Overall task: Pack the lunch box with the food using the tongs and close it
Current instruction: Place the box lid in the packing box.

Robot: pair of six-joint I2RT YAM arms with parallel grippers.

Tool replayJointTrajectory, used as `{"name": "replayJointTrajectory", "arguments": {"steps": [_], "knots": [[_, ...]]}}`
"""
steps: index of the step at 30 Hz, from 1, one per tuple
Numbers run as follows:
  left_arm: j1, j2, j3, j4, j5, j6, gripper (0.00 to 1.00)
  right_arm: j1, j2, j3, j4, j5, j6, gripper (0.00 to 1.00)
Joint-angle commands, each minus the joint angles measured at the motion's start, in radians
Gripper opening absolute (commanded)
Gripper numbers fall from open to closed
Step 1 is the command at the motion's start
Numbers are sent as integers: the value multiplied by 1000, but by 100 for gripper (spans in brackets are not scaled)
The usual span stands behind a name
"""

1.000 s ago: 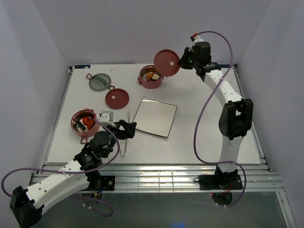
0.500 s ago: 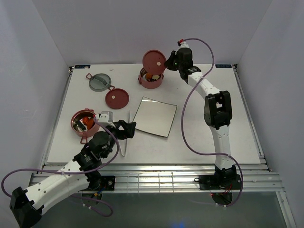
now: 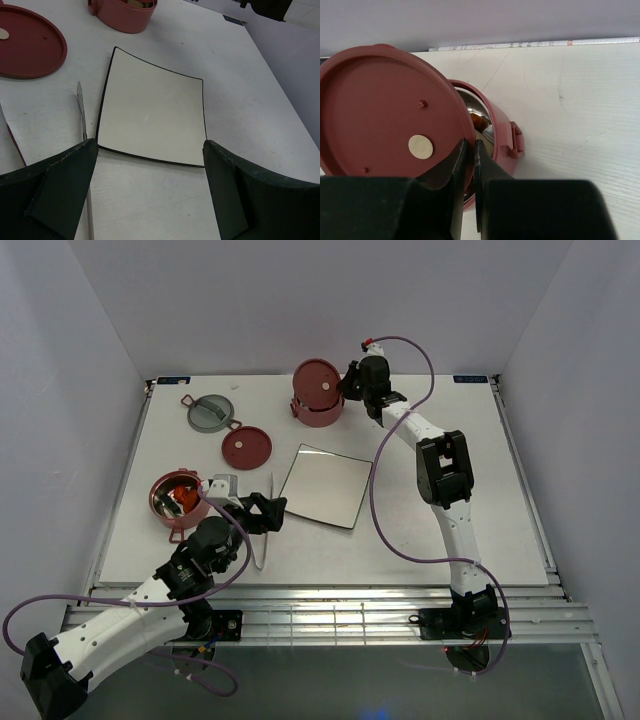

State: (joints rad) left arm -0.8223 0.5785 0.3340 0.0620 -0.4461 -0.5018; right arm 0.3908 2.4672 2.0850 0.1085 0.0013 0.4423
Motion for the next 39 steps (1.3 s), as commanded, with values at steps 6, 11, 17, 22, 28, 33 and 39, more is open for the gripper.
{"name": "replayJointTrajectory", "arguments": {"steps": [6,11,17,22,28,33,39], "knots": [[-5,6,20,2,-13,3,96,-3,18,12,102,26,-2,20],[-6,-8,17,1,-19,3,96,-3,22,27,77,45,-16,25],[-6,-11,17,1,-22,3,96,-3,22,17,83,36,-24,28],[-6,-12,17,-1,-22,3,96,-3,35,24,89,16,-25,31],[-6,-11,17,-1,-22,3,96,0,61,47,80,9,-30,27],[-6,-8,17,1,-23,3,96,2,73,49,88,-44,-24,22],[-6,-2,19,-1,-31,5,96,2,56,27,102,-49,-24,23]]}}
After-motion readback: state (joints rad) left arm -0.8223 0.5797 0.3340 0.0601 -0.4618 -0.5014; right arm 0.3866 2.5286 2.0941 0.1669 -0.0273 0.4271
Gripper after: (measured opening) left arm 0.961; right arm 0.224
